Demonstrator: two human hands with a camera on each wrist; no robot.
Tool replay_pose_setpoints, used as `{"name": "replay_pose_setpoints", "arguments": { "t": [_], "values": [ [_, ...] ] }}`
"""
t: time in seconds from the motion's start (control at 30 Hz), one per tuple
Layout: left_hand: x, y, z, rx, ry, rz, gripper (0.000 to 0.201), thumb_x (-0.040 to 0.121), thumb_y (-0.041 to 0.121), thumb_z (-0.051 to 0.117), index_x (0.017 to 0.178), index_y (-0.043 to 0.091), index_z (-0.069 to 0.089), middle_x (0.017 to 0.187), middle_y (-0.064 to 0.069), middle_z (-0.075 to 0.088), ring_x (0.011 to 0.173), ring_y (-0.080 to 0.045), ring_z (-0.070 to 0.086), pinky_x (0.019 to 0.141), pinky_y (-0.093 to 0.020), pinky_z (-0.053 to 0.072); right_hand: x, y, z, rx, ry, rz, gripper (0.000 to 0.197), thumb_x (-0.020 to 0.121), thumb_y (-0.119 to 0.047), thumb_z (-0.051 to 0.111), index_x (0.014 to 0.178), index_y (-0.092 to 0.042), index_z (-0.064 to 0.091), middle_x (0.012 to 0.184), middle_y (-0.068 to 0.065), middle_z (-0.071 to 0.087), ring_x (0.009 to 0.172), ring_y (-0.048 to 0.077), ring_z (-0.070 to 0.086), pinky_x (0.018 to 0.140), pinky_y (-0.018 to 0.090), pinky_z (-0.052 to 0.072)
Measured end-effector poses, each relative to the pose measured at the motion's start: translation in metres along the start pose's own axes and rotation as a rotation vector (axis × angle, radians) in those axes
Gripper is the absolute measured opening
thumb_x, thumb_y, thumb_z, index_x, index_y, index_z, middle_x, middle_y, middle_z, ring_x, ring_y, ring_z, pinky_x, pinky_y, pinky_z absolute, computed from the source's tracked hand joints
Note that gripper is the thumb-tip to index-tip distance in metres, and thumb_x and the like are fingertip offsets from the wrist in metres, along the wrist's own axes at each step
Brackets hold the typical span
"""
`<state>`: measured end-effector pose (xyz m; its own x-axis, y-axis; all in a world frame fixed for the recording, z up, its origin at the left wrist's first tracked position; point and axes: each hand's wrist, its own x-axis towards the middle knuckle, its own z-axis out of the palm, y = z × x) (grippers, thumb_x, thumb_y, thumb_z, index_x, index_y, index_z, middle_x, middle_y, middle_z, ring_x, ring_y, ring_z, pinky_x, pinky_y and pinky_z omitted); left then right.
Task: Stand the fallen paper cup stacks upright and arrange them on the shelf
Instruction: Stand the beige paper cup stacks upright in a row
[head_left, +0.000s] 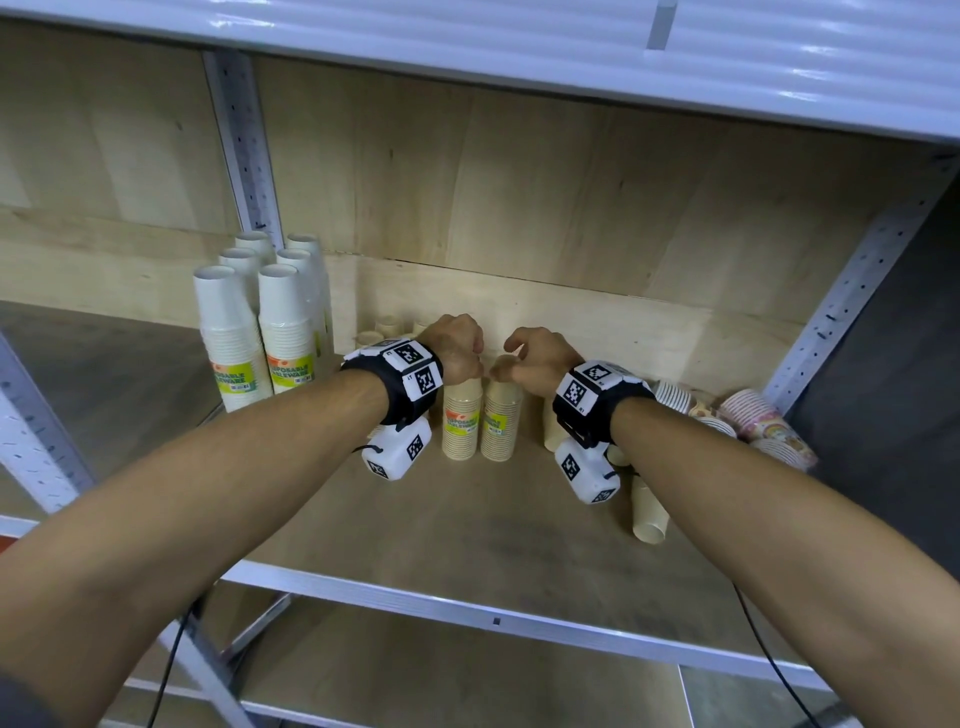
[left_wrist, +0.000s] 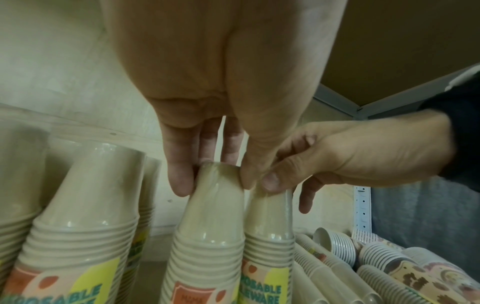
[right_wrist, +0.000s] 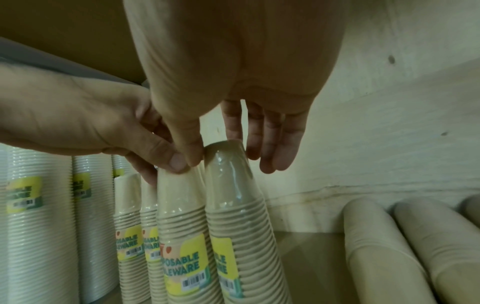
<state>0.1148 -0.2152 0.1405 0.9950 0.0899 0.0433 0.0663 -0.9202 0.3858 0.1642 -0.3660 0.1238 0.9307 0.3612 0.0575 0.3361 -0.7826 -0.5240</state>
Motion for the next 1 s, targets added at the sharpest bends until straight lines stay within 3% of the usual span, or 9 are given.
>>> {"name": "replay_pose_setpoints", "arguments": {
  "t": [0.1,0.23,0.37,0.47,0.57,0.7,0.83,1.0],
  "values": [
    [0.0,0.001,0.001,-0.007,-0.005,0.013,0.032,0.084,0.022,0.071,0.116,0.015,0.066,0.119,-0.007,0.06,0.104,-0.025,0.059,0.08,-0.03,0.05,0.001,-0.002,-0.001,-0.018,-0.003,-0.01,0.037,0.073,-0.035,0.075,0.106,-0.02,0.069,0.103,0.003,0.065,0.088,0.019,0.062,0.062,0.023,0.044],
    [0.0,0.003,0.0,-0.024,-0.02,0.028,0.034,0.085,0.018,0.071,0.119,0.013,0.067,0.12,-0.008,0.064,0.107,-0.024,0.061,0.079,-0.027,0.047,0.0,-0.007,-0.003,-0.033,-0.066,-0.037,0.036,0.078,-0.02,0.07,0.114,-0.021,0.068,0.112,0.004,0.065,0.101,0.022,0.063,0.078,0.027,0.051],
    [0.0,0.003,-0.001,-0.03,-0.021,0.029,0.036,0.085,0.018,0.072,0.121,0.013,0.067,0.121,-0.008,0.062,0.108,-0.024,0.06,0.078,-0.026,0.046,0.0,-0.008,-0.002,-0.046,-0.074,-0.011,0.046,0.076,-0.029,0.072,0.12,-0.022,0.062,0.111,0.003,0.062,0.098,0.021,0.061,0.077,0.027,0.049],
    [0.0,0.003,-0.002,-0.028,-0.031,0.025,0.035,0.084,0.017,0.072,0.119,0.013,0.067,0.121,-0.008,0.062,0.107,-0.024,0.06,0.079,-0.027,0.047,-0.001,-0.01,-0.003,-0.07,-0.025,0.003,0.046,0.074,-0.037,0.074,0.115,-0.021,0.064,0.107,0.003,0.062,0.095,0.022,0.061,0.071,0.026,0.046],
    [0.001,0.005,-0.003,-0.014,-0.041,0.022,0.035,0.084,0.016,0.073,0.118,0.012,0.067,0.12,-0.008,0.063,0.105,-0.024,0.061,0.077,-0.026,0.047,-0.002,-0.012,-0.006,-0.102,-0.058,-0.01,0.033,0.075,-0.028,0.073,0.107,-0.02,0.07,0.111,0.005,0.065,0.096,0.022,0.063,0.072,0.027,0.049],
    [0.001,0.01,-0.008,0.018,-0.077,0.032,0.036,0.084,0.012,0.073,0.12,0.01,0.067,0.12,-0.009,0.064,0.098,-0.022,0.06,0.074,-0.025,0.046,-0.003,-0.017,-0.009,-0.122,-0.098,-0.027,0.033,0.077,-0.022,0.072,0.109,-0.015,0.071,0.113,0.006,0.067,0.1,0.023,0.064,0.079,0.03,0.053],
    [-0.002,0.011,-0.018,0.057,-0.116,0.039,0.035,0.086,0.011,0.072,0.121,0.011,0.068,0.123,-0.007,0.063,0.105,-0.022,0.061,0.076,-0.023,0.044,-0.004,-0.024,-0.011,-0.129,-0.11,-0.04,0.034,0.078,-0.021,0.074,0.112,-0.012,0.071,0.111,0.007,0.068,0.1,0.023,0.064,0.079,0.029,0.052],
    [-0.012,0.001,-0.035,0.105,-0.15,0.006,0.031,0.084,0.013,0.074,0.114,0.012,0.07,0.114,-0.004,0.065,0.09,-0.017,0.057,0.072,-0.025,0.047,-0.002,-0.042,-0.008,-0.139,-0.149,-0.086,0.031,0.076,-0.024,0.076,0.106,-0.014,0.073,0.106,0.004,0.069,0.099,0.021,0.065,0.082,0.031,0.054]
  ]
}}
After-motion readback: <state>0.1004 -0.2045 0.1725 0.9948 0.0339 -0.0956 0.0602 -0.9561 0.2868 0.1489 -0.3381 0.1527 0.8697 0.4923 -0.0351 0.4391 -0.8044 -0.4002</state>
